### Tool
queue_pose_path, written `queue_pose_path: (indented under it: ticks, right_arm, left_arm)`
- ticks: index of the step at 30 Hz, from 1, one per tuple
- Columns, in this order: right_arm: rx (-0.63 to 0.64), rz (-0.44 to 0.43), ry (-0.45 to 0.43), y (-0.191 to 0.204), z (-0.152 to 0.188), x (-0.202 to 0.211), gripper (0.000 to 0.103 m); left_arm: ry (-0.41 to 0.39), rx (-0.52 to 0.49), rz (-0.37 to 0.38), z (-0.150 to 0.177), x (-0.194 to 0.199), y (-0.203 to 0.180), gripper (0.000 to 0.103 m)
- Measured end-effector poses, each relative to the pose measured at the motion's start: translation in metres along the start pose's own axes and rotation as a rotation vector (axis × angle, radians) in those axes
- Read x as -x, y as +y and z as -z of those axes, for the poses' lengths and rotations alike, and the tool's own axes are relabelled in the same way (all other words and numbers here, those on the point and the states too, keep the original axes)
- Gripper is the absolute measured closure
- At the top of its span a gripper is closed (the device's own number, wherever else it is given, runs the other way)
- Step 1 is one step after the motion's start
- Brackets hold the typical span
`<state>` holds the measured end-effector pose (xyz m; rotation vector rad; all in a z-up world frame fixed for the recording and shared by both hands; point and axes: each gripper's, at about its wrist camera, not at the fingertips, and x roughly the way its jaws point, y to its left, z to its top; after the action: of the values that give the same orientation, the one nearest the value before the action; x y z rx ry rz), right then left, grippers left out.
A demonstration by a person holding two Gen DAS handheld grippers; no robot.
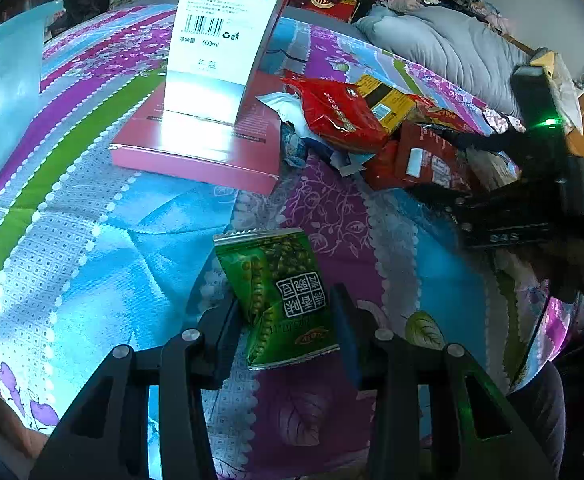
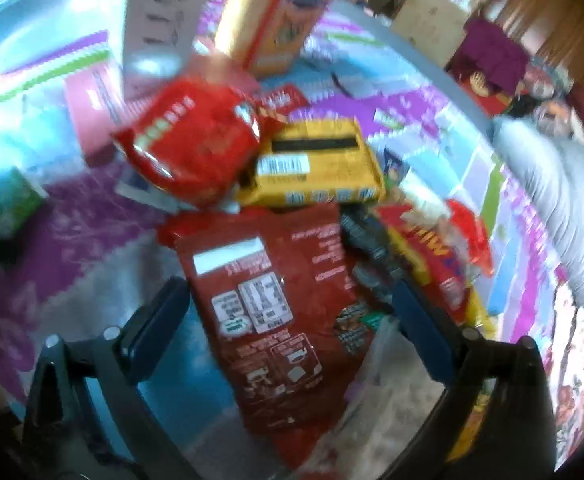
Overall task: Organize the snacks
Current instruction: 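Grasp the green pea bag with the left tool while the right grasps the red Nescafe bag, then carry the green bag and red Nescafe bag with both tools over the bowl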
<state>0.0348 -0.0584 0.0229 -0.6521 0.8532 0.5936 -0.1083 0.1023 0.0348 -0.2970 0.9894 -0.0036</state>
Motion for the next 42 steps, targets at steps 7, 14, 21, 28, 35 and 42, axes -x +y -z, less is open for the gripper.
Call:
queue_pose_path:
  ticks: [7, 14, 21, 28, 35, 42]
  right_arm:
    - [-0.202, -0.188, -0.050, -0.025, 0.011, 0.031, 0.037]
    - [-0.483, -0.505, -0.239, -0.046, 0.026, 0.085, 0.039]
    - [-0.789, -0.809, -0.433, -0.087, 0.032, 0.108, 0.039]
    - [-0.914, -1.013, -0.576, -0.111, 0.017, 0.126, 0.038]
    - [-0.810, -0.918, -0.605, -0.105, -0.027, 0.164, 0.038]
    - [-0.592, -0.787, -0.610, -0.058, -0.109, 0.201, 0.038]
  left_arm:
    - [-0.017, 0.008, 0.023, -0.004, 0.010, 0.001, 0.059]
    - [-0.059, -0.019, 0.035, -0.010, 0.026, -0.008, 0.059]
    - [-0.144, -0.041, 0.072, -0.034, 0.058, -0.019, 0.059]
    - [-0.265, -0.064, 0.073, -0.066, 0.103, -0.022, 0.059]
    - [-0.375, -0.047, 0.041, -0.092, 0.146, 0.000, 0.058]
    - [-0.461, 0.053, -0.029, -0.109, 0.186, 0.058, 0.059]
